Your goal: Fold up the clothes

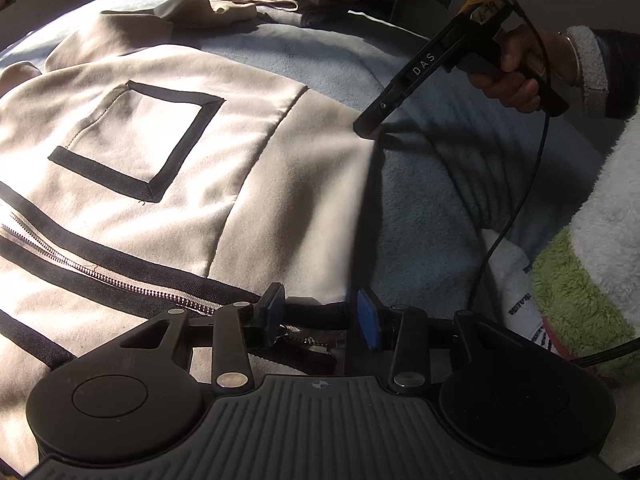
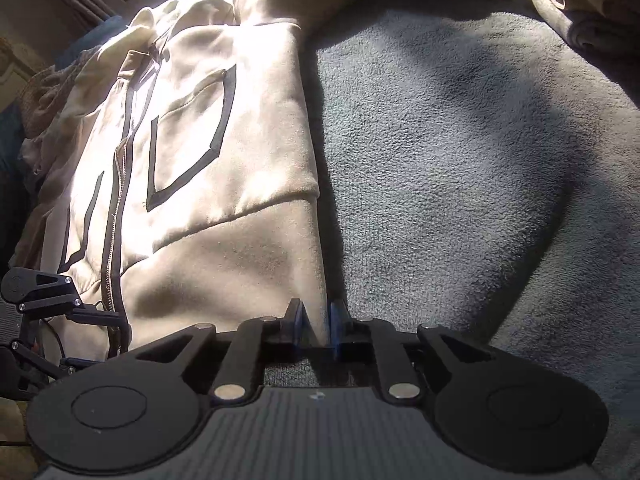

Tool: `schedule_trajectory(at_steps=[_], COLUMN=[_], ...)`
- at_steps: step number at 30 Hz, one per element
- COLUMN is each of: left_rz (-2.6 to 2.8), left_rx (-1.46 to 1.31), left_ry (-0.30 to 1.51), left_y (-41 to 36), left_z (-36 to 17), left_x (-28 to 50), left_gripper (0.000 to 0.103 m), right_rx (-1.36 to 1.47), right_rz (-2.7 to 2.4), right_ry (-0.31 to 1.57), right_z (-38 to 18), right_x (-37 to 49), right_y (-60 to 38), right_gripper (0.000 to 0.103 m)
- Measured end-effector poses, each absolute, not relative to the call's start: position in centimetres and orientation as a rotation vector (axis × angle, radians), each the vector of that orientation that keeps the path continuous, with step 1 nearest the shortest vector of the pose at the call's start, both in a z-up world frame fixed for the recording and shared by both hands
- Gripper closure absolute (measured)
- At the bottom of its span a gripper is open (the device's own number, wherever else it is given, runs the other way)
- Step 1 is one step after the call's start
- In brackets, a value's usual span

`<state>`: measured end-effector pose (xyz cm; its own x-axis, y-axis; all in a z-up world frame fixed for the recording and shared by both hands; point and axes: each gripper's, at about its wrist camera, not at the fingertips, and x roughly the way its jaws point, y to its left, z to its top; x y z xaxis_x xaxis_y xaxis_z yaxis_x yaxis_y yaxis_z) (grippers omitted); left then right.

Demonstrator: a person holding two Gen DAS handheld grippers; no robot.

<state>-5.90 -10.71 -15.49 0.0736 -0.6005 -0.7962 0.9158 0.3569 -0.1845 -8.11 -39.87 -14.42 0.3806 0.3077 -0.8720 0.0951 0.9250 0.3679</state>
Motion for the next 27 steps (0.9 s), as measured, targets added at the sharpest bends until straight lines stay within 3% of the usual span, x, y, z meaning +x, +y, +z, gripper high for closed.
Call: schedule_trajectory(at_steps=[6, 10, 16, 21, 27], left_rz=[-1.184, -1.159, -1.121, -1.101, -1.116], left_rx=[0.31, 0.317, 0.327, 0.317, 0.245], left_ry=[0.908, 0.911, 0.915, 0.922, 0.94], left_y=[-9.5, -9.9, -10.5, -10.7, -9.8], left_z=[-13.3, -14.3, -15.6, -16.6, -17.0], left_x=[-4.3, -4.1, -3.9, -3.6, -2.9], left_gripper=[0.062, 0.062, 0.062, 0.058, 0.056], right_rx=[0.343, 0.249, 0.123, 0.023, -0.073], right_rz=[0.117, 0.215, 0.325, 0.319, 0.356], right_ry=[1.021, 0.913, 0.897, 1.069, 0.984], right_z=[-8.6, -6.6, -9.2, -15.1, -11.3], right_x=[-6.4, -1.9, 4.8, 7.8, 12.7], right_y=[-41.8, -38.0, -31.9, -30.3, -28.7], right_gripper=[0.068, 0.07, 0.077, 0.077, 0.075])
